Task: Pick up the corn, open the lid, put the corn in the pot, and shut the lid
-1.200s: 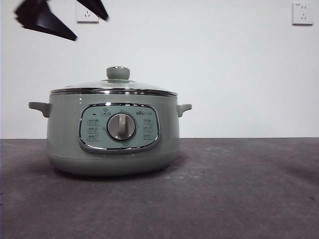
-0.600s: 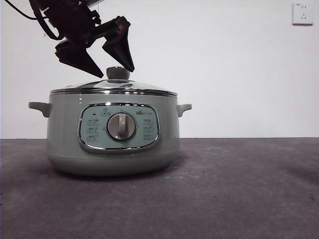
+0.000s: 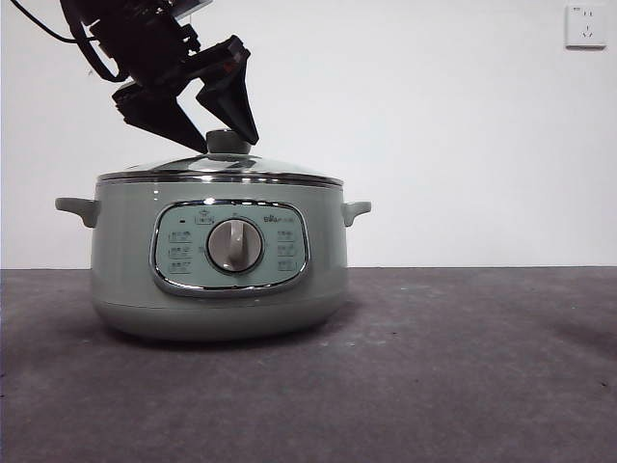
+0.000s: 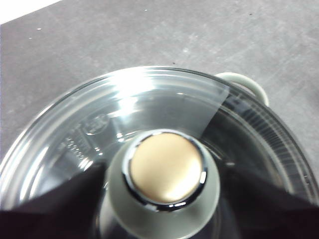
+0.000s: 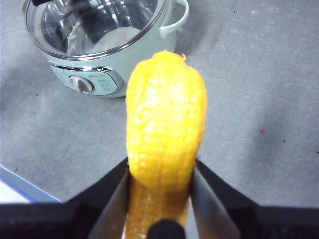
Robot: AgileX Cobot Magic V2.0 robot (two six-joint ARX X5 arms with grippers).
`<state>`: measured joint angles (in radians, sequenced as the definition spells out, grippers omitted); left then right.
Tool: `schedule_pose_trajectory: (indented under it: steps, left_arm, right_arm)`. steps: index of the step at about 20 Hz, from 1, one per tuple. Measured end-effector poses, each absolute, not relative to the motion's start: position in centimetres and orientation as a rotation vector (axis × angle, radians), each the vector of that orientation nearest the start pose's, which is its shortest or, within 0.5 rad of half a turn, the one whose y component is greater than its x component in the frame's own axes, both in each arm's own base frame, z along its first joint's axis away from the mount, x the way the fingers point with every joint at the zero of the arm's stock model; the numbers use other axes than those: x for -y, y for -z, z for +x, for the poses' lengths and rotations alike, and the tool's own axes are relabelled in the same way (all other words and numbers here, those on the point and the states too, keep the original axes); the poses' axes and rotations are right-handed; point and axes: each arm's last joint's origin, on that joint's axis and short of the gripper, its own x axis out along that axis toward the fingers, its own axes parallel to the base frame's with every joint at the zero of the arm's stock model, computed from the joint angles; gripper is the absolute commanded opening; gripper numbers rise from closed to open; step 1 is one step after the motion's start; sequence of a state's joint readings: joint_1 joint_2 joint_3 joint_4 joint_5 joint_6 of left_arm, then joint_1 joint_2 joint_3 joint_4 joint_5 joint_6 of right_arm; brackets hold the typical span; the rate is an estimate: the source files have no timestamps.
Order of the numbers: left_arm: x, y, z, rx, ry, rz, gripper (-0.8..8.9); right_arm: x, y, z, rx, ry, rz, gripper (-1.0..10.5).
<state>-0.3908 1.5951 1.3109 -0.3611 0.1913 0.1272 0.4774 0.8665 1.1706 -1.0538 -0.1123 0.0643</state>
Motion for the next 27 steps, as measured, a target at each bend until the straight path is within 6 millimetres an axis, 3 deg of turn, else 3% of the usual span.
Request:
schedule_pose_trajectory:
  steps: [3,6,15,18,21,27]
  left_arm:
    - [14.2,-29.8,32.6,-0.617,0.621,0.181,2.04]
    - [14.1,-29.8,32.5,-0.619,0.627,0.180,-0.13]
    - [14.0,-30.6,32.6,-0.636,0.620,0.152,-0.08]
    - [13.7,-32.8,32.0,-0.593,0.619,0.118,-0.08]
    - [12.8,-36.8,29.9,-0.476,0.618,0.101,-0.08]
    - [6.7,-42.9,22.9,-0.342,0.503,0.060,-0.08]
  right_arm:
    - [-6.5,-37.0,11.9,-0.765,-0.537,-0.078,-0.1]
    - [-6.5,-37.0,11.9,-0.765,-0.537,-0.078,-0.1]
    - [-6.5,-37.0,11.9,-0.762,-0.537,-0.078,-0.1]
    - [-6.6,-37.2,12.1,-0.734,-0.540,-0.073,-0.1]
    - [-6.8,-37.6,12.4,-0.682,-0.545,-0.059,-0.1]
    - [-8.7,-38.0,15.7,-0.581,-0.622,0.003,-0.1]
